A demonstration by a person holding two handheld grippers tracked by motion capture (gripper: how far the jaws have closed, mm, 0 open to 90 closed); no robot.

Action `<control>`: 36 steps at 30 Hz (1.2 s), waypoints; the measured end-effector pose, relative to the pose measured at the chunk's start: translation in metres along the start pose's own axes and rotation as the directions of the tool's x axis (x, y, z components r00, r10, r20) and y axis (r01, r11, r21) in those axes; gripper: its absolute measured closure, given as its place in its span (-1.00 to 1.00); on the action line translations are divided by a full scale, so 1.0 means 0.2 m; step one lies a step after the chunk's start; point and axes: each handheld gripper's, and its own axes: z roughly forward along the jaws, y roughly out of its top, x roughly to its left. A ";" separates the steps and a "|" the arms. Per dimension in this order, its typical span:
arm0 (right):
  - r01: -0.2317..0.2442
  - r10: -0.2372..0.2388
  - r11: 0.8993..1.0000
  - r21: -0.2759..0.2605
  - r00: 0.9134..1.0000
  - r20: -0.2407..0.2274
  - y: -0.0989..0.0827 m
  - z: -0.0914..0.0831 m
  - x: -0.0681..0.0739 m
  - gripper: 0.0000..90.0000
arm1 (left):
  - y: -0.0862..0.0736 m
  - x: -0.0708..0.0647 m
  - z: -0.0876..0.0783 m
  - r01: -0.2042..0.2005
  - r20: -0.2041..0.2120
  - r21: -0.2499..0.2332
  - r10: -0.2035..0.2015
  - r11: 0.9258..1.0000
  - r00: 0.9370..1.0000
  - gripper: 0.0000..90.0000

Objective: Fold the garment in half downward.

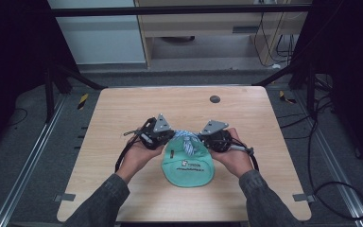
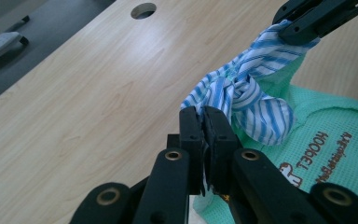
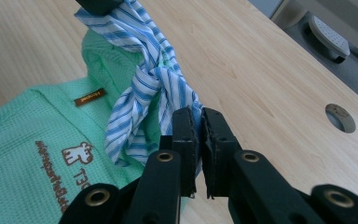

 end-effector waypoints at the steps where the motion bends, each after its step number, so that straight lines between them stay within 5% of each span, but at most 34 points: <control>1: 0.004 -0.004 1.000 0.000 1.000 -0.002 -0.01 0.00 0.01 0.88 | -0.01 -0.01 0.00 0.002 0.003 0.000 -0.002 1.000 1.000 0.94; 36: 0.048 -0.046 0.999 0.012 0.996 -0.080 -0.14 -0.10 0.16 0.88 | -0.17 -0.17 -0.05 -0.031 0.106 0.015 0.030 0.999 0.994 0.95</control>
